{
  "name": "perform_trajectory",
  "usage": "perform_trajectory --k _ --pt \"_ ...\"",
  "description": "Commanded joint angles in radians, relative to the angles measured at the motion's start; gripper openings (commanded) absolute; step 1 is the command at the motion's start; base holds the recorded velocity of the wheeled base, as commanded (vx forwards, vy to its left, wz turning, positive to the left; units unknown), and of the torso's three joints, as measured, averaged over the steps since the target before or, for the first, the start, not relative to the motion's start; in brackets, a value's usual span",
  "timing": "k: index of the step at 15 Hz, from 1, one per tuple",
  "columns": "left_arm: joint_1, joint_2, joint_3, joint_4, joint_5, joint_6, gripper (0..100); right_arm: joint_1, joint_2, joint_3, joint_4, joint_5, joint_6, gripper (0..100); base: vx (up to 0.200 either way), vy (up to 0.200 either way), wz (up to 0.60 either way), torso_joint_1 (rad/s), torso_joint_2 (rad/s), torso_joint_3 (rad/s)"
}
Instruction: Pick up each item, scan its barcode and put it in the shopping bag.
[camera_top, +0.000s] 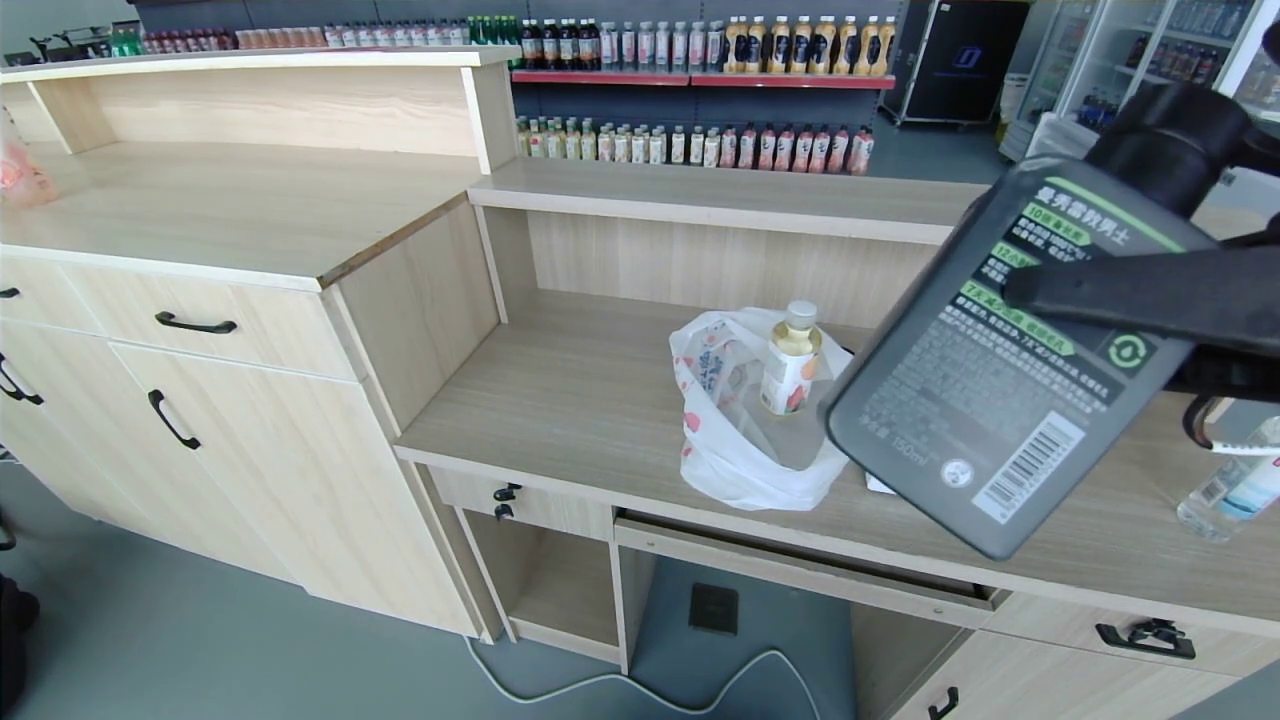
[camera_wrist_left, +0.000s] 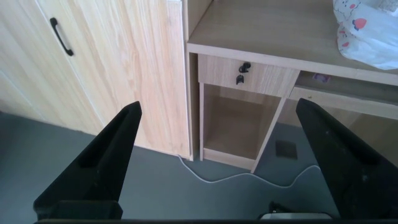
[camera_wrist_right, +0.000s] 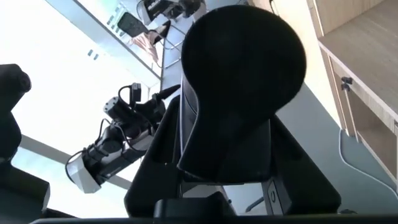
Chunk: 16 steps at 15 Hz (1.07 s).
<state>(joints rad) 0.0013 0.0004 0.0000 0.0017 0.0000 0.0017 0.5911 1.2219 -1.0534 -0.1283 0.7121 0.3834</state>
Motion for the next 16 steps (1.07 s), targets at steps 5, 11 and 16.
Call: perform_trajectory --k 5,11,16 --pt "0.0 0.0 0.0 0.0 0.0 0.0 100 0.052 -0.032 0.039 0.022 0.001 -0.021 0 0.0 0.0 0.0 0.0 0.0 0.0" --pt "0.0 0.0 0.0 0.0 0.0 0.0 100 0.067 -0.033 0.064 0.022 0.001 -0.052 0 0.0 0.0 0.0 0.0 0.0 0.0" --pt "0.0 0.0 0.0 0.0 0.0 0.0 100 0.064 -0.047 0.058 0.022 -0.002 -0.07 0 0.0 0.0 0.0 0.0 0.0 0.0"
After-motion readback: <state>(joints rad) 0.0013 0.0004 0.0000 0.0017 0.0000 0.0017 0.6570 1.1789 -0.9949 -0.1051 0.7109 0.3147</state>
